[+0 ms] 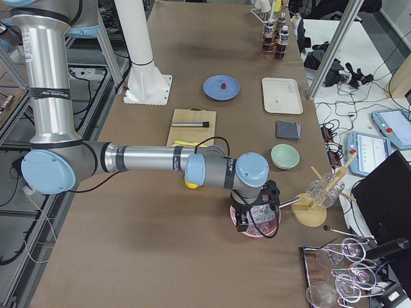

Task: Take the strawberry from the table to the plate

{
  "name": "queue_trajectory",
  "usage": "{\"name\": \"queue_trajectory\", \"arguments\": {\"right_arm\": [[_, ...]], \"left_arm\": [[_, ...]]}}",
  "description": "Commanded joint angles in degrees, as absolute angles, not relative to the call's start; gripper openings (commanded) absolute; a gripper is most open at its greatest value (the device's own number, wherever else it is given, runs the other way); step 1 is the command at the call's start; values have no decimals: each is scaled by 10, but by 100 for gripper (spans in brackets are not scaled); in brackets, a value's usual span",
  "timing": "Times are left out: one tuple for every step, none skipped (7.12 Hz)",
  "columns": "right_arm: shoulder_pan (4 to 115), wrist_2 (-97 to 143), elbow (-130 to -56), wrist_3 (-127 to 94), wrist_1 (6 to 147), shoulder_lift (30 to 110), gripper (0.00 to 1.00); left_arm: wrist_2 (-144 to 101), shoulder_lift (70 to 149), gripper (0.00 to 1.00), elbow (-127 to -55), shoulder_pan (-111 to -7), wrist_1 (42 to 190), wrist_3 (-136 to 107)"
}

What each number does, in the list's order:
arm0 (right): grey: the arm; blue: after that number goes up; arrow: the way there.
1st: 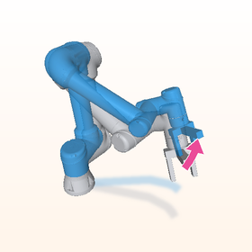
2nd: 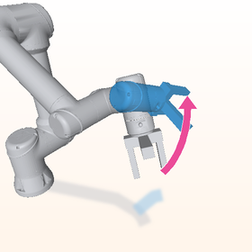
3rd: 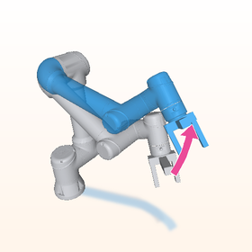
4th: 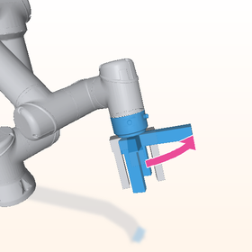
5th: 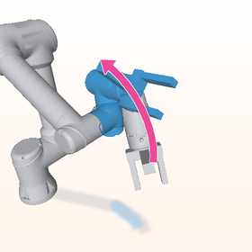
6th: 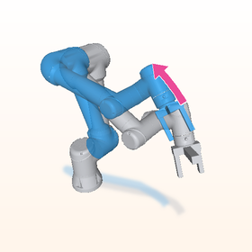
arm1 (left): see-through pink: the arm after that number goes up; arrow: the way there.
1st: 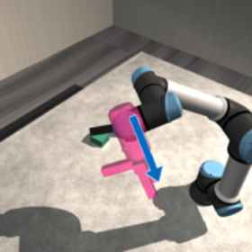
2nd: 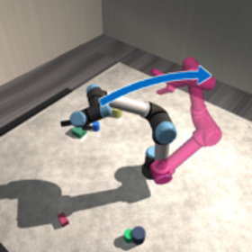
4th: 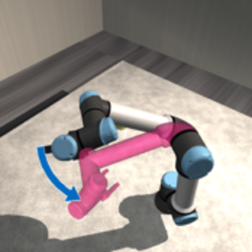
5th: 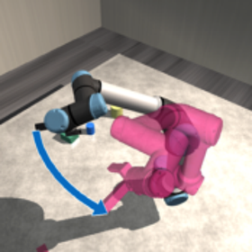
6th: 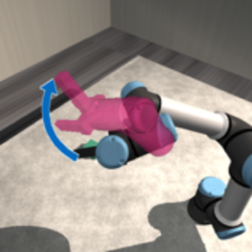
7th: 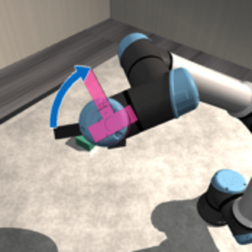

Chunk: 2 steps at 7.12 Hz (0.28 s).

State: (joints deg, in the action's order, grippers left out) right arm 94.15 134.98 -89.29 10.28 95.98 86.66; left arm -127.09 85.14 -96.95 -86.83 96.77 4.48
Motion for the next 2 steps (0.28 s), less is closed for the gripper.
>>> {"name": "queue_trajectory", "arguments": {"right_arm": [[943,1350,-893,103,960,867,100],[944,1350,-893,104,960,869,100]], "left_arm": [[-1271,851,98,-969,-868,968,45],[-1271,851,98,-969,-868,968,45]]}}
